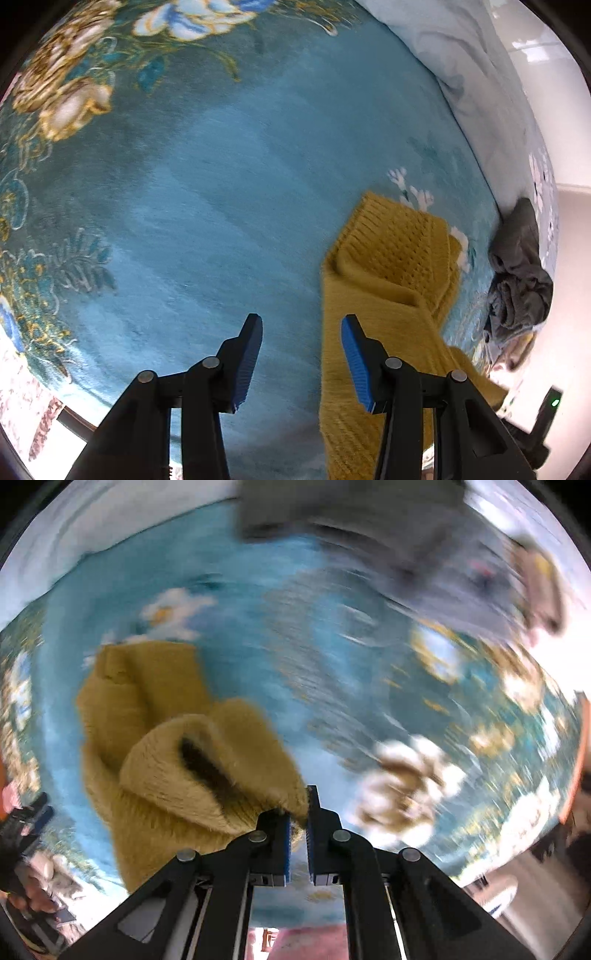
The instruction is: Fold clothes
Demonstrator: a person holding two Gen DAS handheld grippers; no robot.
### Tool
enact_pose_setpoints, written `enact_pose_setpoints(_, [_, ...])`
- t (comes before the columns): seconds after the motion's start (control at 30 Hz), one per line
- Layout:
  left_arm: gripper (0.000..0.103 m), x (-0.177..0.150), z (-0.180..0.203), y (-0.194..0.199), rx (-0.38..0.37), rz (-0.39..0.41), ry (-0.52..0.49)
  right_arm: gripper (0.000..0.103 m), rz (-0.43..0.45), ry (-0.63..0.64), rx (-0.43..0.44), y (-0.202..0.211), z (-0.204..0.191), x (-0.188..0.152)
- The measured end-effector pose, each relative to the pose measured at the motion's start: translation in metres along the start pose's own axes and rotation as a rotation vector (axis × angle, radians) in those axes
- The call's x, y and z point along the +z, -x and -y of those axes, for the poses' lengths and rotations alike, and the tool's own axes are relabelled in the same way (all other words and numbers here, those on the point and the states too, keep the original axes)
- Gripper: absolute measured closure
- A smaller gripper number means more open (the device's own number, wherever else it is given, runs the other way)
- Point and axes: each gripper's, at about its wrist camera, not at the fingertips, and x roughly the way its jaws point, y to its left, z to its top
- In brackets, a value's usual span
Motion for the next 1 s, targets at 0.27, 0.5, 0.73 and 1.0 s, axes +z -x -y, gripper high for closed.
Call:
enact_pose_setpoints(0.27, [0.046,0.015,0.034,-0.043,-0.066,-0.076,0.012,0.097,-0.160,-0.197,-0.054,-0.046,0.086,-0.052])
enact_pose_setpoints(0.5, [0.038,0.057,0.050,-0.091,-0.145,-0.100,0.161,0.095,-0.105,-0.147,-0.002,-0.027,0.074,-0.042])
enact_pose_setpoints(0.73, [0.038,0.082,0.069,-0.136,-0.107,-0.141,0.181,0.073,0.004,-0.178,0.042,0.014,0.081,-0.023])
enact_pose_setpoints(1.0, [0.094,0.073,0.071,-0.117,-0.080,-0.048,0.131,0.072,0.065,-0.064,0.135,0.010,0.015,0.025])
